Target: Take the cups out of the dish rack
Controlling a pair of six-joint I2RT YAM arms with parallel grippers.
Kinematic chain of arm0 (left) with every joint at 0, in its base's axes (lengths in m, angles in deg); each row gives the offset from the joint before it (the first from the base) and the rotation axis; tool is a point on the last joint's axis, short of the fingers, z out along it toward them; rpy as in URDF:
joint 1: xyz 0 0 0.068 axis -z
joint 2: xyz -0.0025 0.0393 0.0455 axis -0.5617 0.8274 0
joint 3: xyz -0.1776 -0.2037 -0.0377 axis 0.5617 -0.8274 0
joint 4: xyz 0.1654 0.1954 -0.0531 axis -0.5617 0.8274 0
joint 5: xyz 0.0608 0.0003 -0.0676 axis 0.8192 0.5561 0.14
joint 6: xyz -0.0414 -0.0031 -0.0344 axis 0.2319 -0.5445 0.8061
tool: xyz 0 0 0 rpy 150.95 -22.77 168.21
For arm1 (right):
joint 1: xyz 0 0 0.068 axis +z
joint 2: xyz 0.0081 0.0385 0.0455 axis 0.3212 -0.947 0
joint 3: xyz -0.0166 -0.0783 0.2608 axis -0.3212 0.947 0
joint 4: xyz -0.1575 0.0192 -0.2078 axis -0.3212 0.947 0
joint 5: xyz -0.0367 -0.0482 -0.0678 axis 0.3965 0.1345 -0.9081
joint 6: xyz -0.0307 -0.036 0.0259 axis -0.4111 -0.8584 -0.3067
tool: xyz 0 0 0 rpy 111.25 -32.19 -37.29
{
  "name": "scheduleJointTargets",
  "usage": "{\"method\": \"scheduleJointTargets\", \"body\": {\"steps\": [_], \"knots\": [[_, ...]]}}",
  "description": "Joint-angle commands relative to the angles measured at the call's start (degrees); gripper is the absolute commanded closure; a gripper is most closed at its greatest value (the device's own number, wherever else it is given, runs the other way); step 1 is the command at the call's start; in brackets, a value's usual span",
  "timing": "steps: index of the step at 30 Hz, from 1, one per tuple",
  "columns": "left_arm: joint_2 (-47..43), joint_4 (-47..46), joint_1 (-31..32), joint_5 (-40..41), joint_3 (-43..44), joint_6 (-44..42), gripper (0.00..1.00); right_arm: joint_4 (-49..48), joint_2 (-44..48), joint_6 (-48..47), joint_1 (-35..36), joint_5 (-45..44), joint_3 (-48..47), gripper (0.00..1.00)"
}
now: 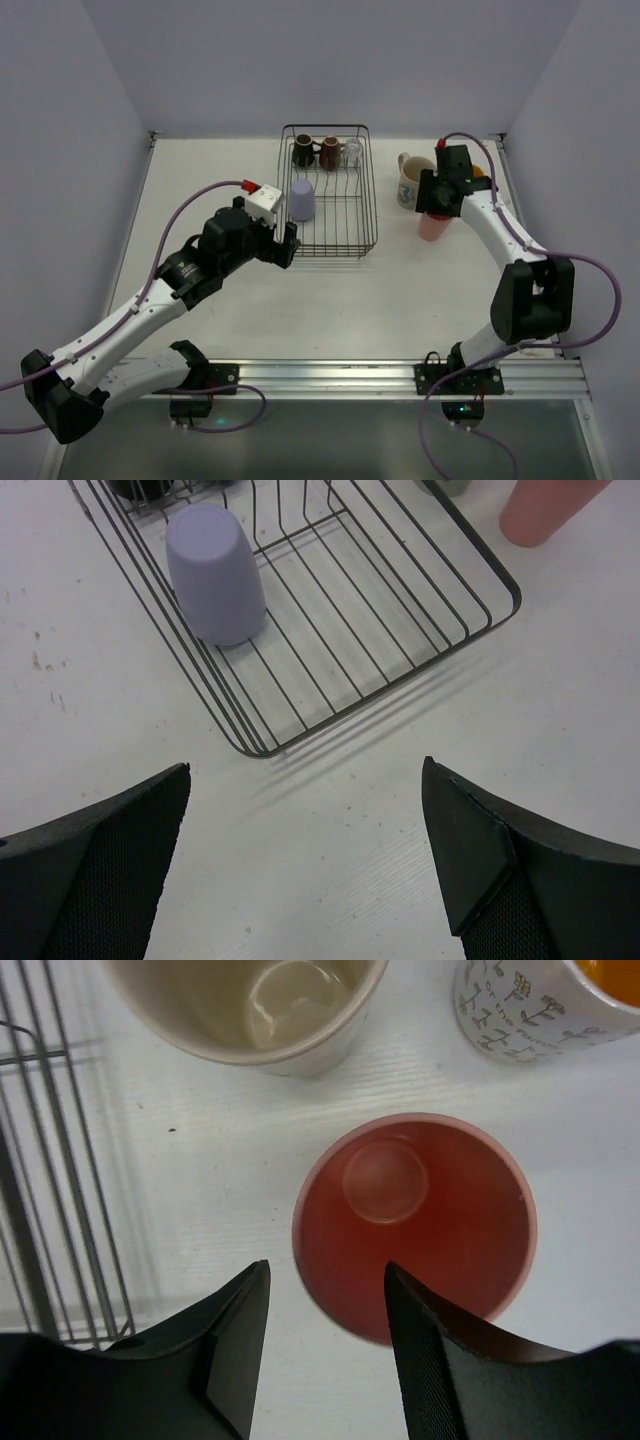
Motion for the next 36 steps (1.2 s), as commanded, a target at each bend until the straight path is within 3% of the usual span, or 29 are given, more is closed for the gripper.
{"method": "scheduleJointTargets", "body": {"steps": [1,6,10,14,18,20,28,36], "knots": [[-0.92,-1.46,-0.21,1.34,-0.4,-1.28,0.0,-0.09,9.17,-0.53,1.85,-0.31,-2.53,0.47],[-2.33,-2.25,-1.18,2.57,-0.66,-0.84,0.0,-8.41,16.22,-3.5,9.66,1.17,-0.07,0.43],[-3.65,-2.69,-2.32,4.06,-1.01,-0.4,0.0,-21.08,17.98,-1.42,13.98,18.01,5.11,0.38],[-5.23,-3.13,-3.29,5.91,-1.71,0.13,0.0,-28.38,10.98,1.23,19.59,24.12,3.28,0.25],[-7.07,-3.48,-4.43,6.61,-1.8,0.48,0.0,-27.52,0.36,-0.61,24.61,21.41,-4.53,0.09],[-7.6,-3.75,-5.04,6.97,-2.07,0.48,0.0,-27.08,-3.36,-1.49,26.63,19.65,-9.02,0.06],[-7.52,-3.92,-5.4,6.0,-2.33,0.48,0.0,-24.44,-19.35,-2.64,28.66,17.1,-22.37,0.05],[-7.52,-4.01,-6.01,6.0,-2.42,0.48,0.0,-22.33,-27.19,-1.15,28.66,12.44,-28.98,0.07]]}}
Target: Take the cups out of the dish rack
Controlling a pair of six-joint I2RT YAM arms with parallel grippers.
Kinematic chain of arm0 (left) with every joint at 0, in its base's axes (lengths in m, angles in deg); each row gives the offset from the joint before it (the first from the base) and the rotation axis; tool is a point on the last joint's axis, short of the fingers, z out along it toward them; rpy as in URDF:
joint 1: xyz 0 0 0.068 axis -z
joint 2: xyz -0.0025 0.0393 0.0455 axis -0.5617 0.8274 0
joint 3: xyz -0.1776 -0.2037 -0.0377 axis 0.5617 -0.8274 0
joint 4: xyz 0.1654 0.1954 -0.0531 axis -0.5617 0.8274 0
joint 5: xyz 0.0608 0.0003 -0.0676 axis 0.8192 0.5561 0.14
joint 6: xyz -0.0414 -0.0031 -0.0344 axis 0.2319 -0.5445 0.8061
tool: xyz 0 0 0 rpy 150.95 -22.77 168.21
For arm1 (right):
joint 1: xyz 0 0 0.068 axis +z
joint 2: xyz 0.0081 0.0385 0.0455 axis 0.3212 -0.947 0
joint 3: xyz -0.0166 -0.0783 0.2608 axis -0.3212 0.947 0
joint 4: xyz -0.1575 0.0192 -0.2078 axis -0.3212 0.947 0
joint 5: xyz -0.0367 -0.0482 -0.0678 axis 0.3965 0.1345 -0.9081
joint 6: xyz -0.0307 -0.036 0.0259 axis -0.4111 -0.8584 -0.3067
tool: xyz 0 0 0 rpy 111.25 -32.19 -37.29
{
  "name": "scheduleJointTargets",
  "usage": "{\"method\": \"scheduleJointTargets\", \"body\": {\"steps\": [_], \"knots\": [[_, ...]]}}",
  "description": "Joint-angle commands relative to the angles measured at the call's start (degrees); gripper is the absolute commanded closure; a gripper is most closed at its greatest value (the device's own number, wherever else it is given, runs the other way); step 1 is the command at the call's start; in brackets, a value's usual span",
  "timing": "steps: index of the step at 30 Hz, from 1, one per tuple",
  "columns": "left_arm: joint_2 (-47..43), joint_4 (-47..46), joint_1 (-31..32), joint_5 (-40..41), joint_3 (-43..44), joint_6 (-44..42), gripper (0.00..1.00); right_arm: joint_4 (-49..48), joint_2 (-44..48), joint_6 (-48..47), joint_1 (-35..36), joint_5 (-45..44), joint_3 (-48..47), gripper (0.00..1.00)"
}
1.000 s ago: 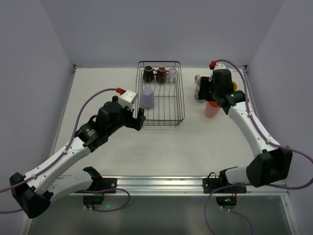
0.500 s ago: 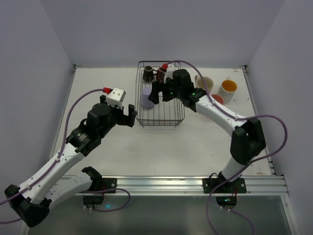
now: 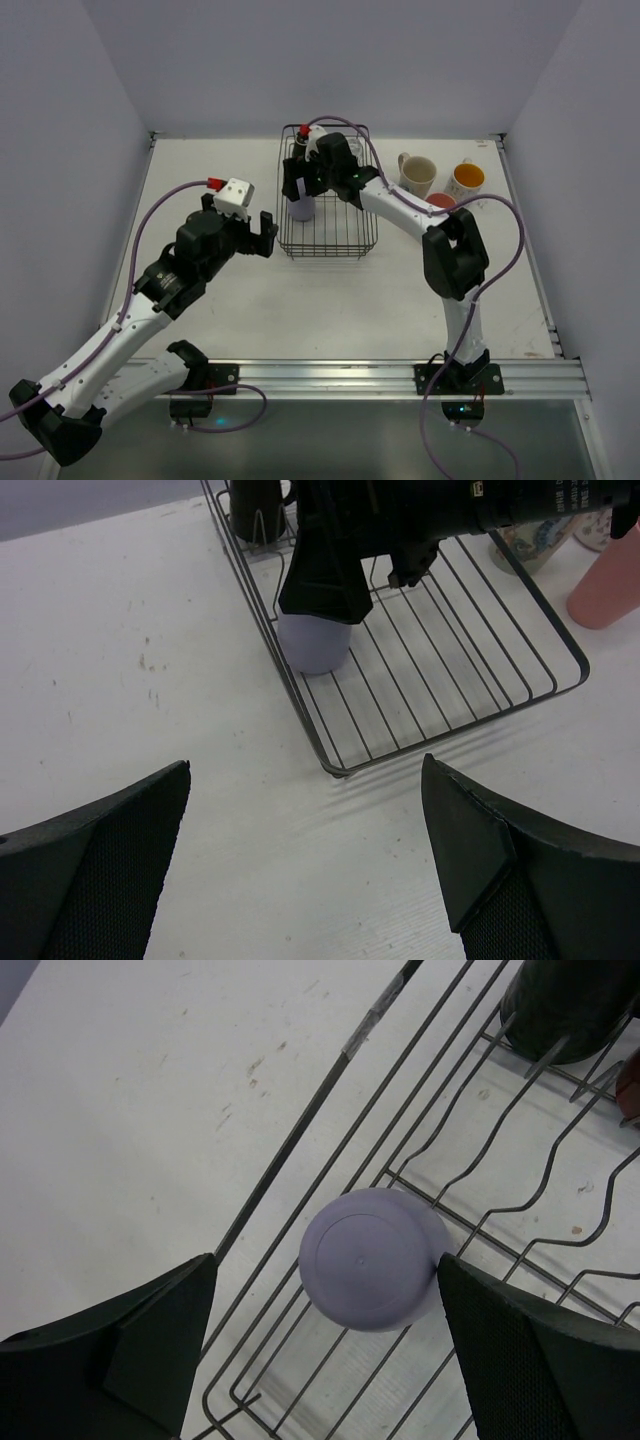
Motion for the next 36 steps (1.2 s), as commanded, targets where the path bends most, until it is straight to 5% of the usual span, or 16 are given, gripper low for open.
{"method": "scheduleJointTargets", "body": {"steps": [1,9,21,36], "knots": [[-0.37,-2.76,-0.77,0.27,-0.52,0.29,0.0,0.9,-1.55,0.38,0.31,-3.39,-2.95,0.07],[0.25,-3.12,-1.65,-1.22,-0.52,0.46,0.0,1.26,-4.19,0.21,0.58,-7.69,-3.13,0.1],[0.24,-5.93,-2.26,-2.54,-1.48,0.99,0.0,-9.81,4.06,2.23,1.54,-10.17,4.86,0.56],[4.37,-18.23,-2.26,-14.12,-2.71,17.4,0.03,-27.21,36.99,13.55,0.05,-4.56,36.83,0.58]]}}
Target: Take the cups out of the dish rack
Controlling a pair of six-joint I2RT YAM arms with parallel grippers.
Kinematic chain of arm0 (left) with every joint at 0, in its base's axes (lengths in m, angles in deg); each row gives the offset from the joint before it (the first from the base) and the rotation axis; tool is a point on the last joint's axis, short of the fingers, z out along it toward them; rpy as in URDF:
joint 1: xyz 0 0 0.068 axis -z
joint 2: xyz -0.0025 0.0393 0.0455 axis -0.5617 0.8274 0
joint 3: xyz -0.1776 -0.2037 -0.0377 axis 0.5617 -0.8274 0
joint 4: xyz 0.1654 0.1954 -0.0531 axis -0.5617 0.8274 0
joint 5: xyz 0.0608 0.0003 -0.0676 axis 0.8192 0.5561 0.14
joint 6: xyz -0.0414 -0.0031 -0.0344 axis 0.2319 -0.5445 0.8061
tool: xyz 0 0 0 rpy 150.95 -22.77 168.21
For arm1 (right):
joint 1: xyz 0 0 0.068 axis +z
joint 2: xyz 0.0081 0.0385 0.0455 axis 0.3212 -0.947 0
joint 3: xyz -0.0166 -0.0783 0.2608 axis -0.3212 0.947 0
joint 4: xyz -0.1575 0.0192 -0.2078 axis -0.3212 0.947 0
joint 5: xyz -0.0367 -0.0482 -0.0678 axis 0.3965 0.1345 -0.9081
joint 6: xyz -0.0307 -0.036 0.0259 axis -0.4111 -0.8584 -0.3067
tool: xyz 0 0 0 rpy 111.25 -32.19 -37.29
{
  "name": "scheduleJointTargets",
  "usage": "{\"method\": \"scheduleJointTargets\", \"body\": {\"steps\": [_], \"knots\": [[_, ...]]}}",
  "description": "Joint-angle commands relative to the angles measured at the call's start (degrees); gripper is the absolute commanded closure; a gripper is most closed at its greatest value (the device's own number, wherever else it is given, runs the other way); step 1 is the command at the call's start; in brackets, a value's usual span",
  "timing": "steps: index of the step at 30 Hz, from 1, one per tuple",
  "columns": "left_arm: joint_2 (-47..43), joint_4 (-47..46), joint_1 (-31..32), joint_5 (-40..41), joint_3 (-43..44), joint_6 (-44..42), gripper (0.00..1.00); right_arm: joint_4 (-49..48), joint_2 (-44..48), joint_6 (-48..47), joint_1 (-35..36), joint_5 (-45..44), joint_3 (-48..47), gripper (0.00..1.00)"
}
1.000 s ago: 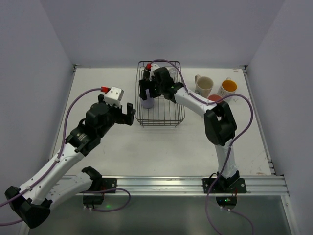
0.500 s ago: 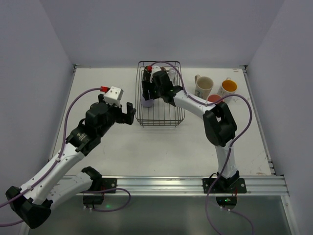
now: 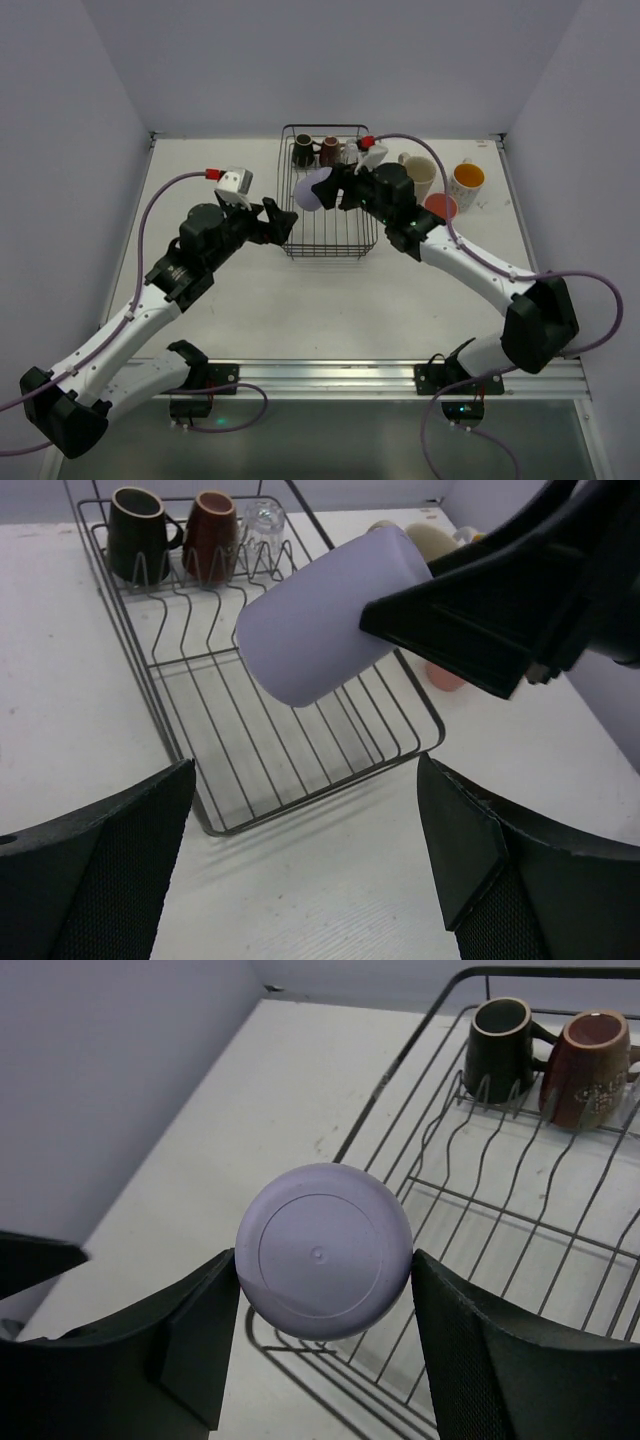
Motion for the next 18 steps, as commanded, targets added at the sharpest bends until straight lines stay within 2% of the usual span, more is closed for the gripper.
{"method": "scheduleJointTargets", "body": {"steps": [1,2,3,4,6,10,15,18], "knots": [[2.58,-11.0,-0.43,-5.18,-1.95,7.61,0.07,-11.32,7.8,10.07,-2.28,5.07,6.97,0.58],[3.03,-11.91,-0.34,-5.44,-2.21,8.57,0.09,-13.26,9.38,13.16,-3.69,7.53,8.91,0.59],[3.64,-12.79,-0.34,-5.88,-2.74,10.67,0.11,-15.8,12.27,16.5,-7.01,13.9,13.37,0.59],[4.43,-15.15,-0.34,-6.23,-3.18,11.74,0.14,-21.22,13.51,21.93,-8.52,16.4,15.67,0.59],[5.23,-18.58,-0.34,-9.38,-4.58,14.54,0.15,-24.34,15.36,25.48,-12.29,22.54,20.15,0.6],[7.68,-28.5,-0.25,-15.54,-5.9,17.89,0.16,-27.42,19.58,28.13,-13.55,25.91,24.21,0.6],[10.67,-32.31,-0.16,-20.55,-5.91,21.76,0.17,-30.94,21.52,30.77,-13.72,28.64,26.94,0.6],[11.47,-32.23,0.01,-20.74,-6.08,22.82,0.21,-31.82,22.49,31.56,-13.63,28.64,27.91,0.6]]}}
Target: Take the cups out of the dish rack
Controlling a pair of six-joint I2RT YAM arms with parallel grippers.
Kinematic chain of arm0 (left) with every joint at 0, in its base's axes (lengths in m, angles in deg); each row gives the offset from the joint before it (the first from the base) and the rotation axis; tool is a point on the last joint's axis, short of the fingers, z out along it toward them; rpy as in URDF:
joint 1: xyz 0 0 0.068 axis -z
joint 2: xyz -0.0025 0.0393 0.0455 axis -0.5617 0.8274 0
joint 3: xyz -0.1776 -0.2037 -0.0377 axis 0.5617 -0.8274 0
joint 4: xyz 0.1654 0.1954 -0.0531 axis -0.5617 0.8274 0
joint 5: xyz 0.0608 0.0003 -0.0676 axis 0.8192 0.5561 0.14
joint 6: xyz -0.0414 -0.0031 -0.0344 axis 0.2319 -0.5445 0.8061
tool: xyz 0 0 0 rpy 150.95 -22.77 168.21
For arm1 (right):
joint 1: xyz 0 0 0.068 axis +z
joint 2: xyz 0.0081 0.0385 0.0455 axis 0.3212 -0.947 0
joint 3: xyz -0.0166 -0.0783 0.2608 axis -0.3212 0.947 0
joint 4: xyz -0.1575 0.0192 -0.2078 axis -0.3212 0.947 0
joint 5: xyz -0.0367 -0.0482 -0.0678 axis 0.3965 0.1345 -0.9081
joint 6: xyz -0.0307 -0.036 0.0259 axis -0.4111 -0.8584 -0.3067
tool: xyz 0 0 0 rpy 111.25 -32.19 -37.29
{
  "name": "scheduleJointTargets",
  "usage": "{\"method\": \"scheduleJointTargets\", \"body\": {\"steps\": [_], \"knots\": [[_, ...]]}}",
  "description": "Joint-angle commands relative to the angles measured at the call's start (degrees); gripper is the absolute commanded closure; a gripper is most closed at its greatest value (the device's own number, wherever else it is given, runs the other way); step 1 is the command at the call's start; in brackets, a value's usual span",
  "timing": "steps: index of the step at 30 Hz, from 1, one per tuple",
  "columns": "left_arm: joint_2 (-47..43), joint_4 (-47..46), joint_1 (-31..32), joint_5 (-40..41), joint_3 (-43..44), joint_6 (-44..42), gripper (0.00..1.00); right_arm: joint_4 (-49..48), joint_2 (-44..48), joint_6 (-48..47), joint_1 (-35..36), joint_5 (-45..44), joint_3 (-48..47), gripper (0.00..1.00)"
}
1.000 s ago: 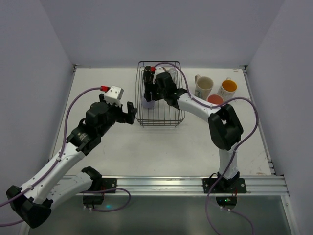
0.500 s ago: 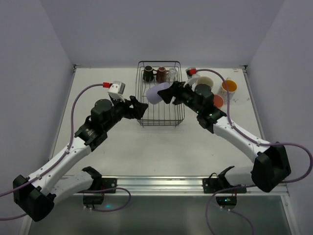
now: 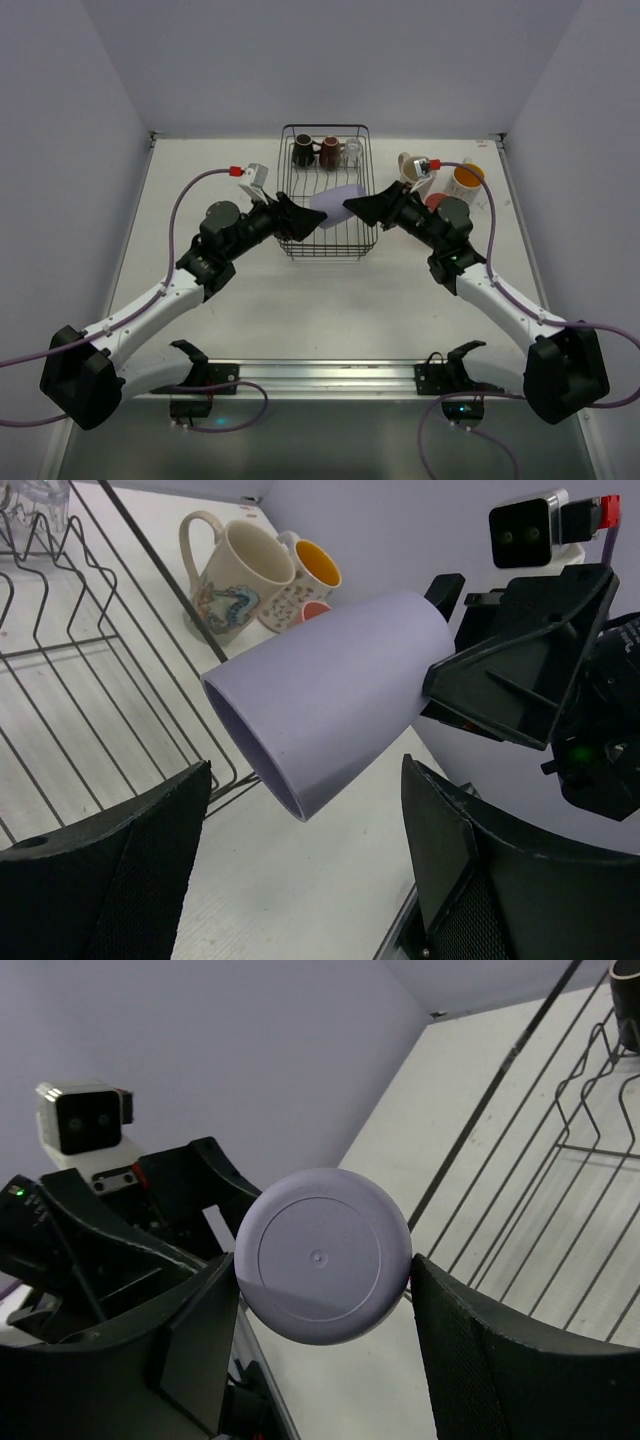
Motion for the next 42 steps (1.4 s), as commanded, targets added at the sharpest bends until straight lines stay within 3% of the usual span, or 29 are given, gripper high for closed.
{"method": "scheduleJointTargets", "body": {"steps": [1,5,9,11,13,14,17,20,21,25,29,31,32,35,42], "knots": [[0.28,-5.14,0.06,-2.77,0.02,3.41,0.21,-7.17,2.86,3.02,-0.06,2.39,0.81,0.6],[0.63,-6.45,0.06,-3.47,-0.25,4.73,0.24,-9.18,2.08,4.16,-0.06,2.57,1.34,0.6],[2.3,-13.65,0.32,-8.9,-0.77,8.15,0.29,-14.98,-1.79,8.46,-0.06,5.81,2.04,0.59],[3.18,-16.56,0.41,-9.97,-0.6,8.86,0.36,-18.32,-4.25,11.01,-0.06,7.04,2.04,0.58],[3.44,-17.97,0.5,-10.33,-0.6,8.95,0.45,-22.35,-6.53,14.26,0.03,9.42,2.13,0.58],[3.36,-18.23,0.5,-9.81,-0.69,8.78,0.56,-24.03,-7.32,15.49,-0.06,9.95,2.39,0.57],[2.74,-19.29,0.5,-8.66,-0.6,8.6,0.73,-26.94,-9.79,18.57,-0.06,11.36,2.31,0.54],[2.39,-18.15,0.5,-4.19,0.28,8.77,1.0,-27.21,-11.46,19.1,0.03,11.8,2.57,0.39],[2.56,-16.23,0.5,-3.22,0.89,8.25,1.0,-26.95,-11.55,19.19,0.03,11.71,2.74,0.28],[1.95,-6.91,0.5,4.42,7.11,3.25,1.0,-21.25,-9.97,16.56,-0.06,10.39,3.01,0.02],[5.09,9.65,-0.03,16.44,17.57,-7.01,1.0,-13.42,-4.98,10.95,-0.06,7.07,3.53,0.01],[7.65,15.14,-1.69,18.75,24.23,-10.54,1.0,-8.77,-2.86,8.92,0.03,5.57,3.97,0.01],[9.05,21.25,-2.4,21.46,26.36,-11.35,1.0,-6.57,-1.8,7.86,0.03,4.25,3.89,0.01],[13.45,28.23,-7.3,25.25,31.73,-12.76,1.0,3.0,2.68,2.33,-0.06,2.57,2.93,0.01],[25.49,41.08,-23.13,20.79,42.19,-13.81,1.0,25.6,12.18,-12.52,0.03,-4.01,-1.47,0.01]]}}
